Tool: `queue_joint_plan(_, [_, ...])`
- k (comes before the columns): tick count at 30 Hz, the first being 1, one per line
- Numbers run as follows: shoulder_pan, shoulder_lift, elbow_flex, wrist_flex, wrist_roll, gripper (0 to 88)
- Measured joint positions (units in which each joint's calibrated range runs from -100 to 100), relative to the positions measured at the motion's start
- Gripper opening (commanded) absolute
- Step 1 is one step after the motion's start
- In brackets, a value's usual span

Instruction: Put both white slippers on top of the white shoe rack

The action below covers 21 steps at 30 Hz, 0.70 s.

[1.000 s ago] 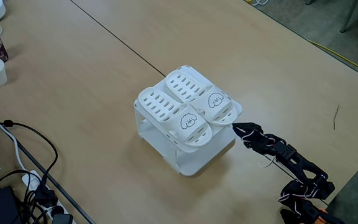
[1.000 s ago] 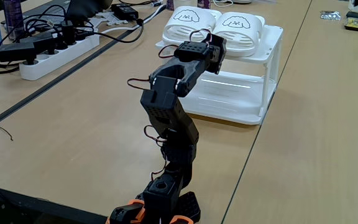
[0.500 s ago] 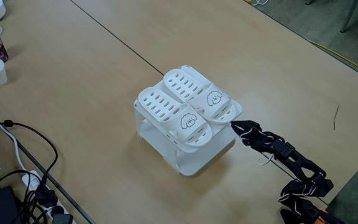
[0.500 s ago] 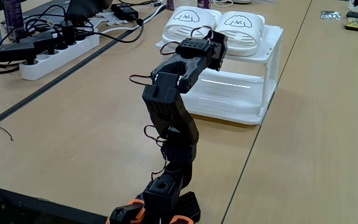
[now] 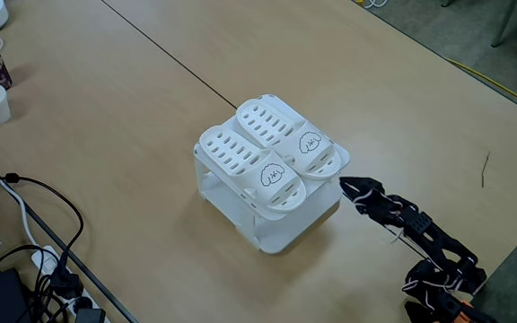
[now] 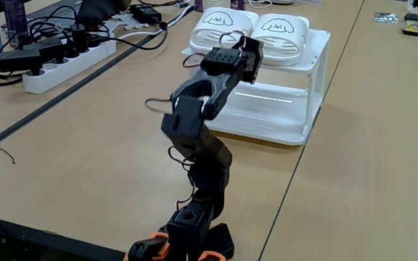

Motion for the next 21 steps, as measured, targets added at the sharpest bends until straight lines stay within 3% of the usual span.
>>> queue_joint_plan(7, [0.97,-15.75,19.23,-4.81,0.0,0.8])
queue_joint_plan(21, [1.35,-26.06,48.16,-52.45,0.0,0.8])
